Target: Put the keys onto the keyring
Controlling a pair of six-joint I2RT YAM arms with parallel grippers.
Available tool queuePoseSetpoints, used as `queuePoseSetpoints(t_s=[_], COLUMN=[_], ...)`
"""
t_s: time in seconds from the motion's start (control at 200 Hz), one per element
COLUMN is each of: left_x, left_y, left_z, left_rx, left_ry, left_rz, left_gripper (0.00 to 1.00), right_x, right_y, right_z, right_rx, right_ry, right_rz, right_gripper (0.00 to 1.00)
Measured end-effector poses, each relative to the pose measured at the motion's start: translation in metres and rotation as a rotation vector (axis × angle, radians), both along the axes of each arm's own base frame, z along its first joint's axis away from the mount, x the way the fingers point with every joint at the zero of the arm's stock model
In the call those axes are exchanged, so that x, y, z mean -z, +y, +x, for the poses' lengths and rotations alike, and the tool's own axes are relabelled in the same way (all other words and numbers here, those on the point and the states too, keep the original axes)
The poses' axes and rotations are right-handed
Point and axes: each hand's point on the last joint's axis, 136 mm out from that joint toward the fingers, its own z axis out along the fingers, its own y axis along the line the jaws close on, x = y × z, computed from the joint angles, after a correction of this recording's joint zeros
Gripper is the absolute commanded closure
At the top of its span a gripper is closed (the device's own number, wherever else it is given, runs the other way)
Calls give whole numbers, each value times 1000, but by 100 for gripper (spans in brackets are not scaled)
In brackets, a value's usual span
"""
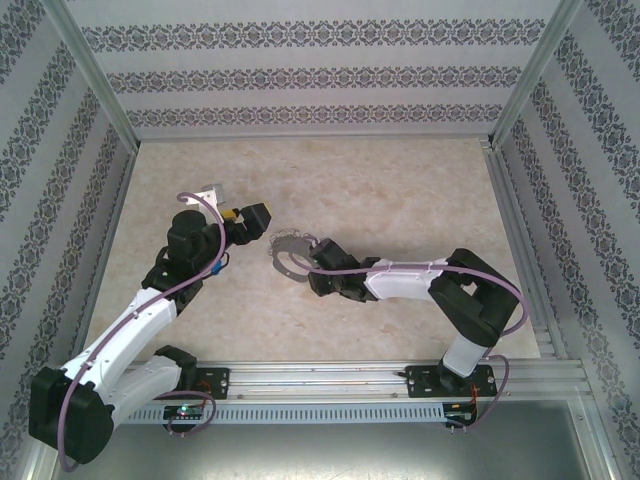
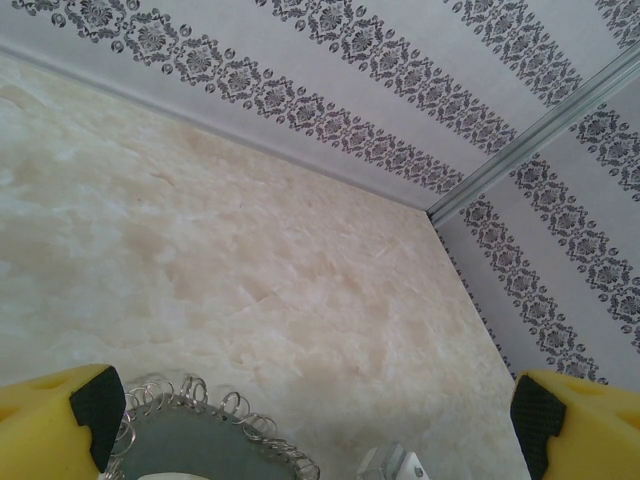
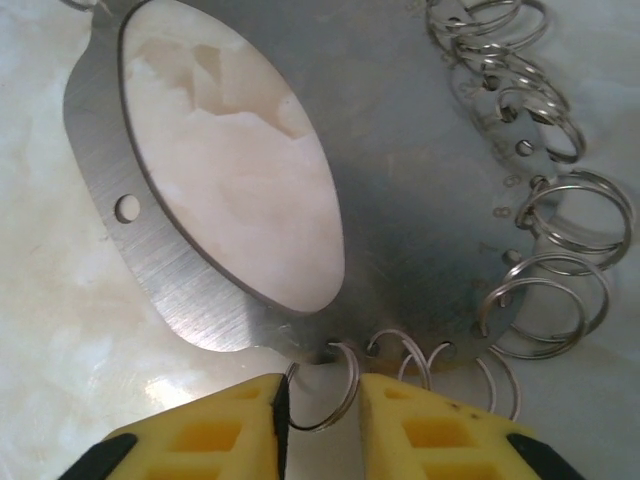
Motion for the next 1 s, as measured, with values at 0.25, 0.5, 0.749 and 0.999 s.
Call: queuePoseSetpoints(t_s=[0.25, 0.5, 0.749, 0.999], left_x=[1, 4, 3, -4], left_y=[0, 0, -5, -10], left_z=[0, 0, 0, 0], left_rx=[0, 1, 25, 52], left_ry=[1, 5, 1, -27], left_rz=[1, 1, -5, -20], left_gripper=[0, 0, 0, 0], right_x=[2, -1, -44, -89], right_y=[0, -2, -9, -24], right_z=[0, 4, 17, 29], right_rx=[5, 19, 47, 52], right_ry=[5, 3, -62, -145], right_rz=[0, 11, 102, 211], right_gripper=[89, 100, 100, 100])
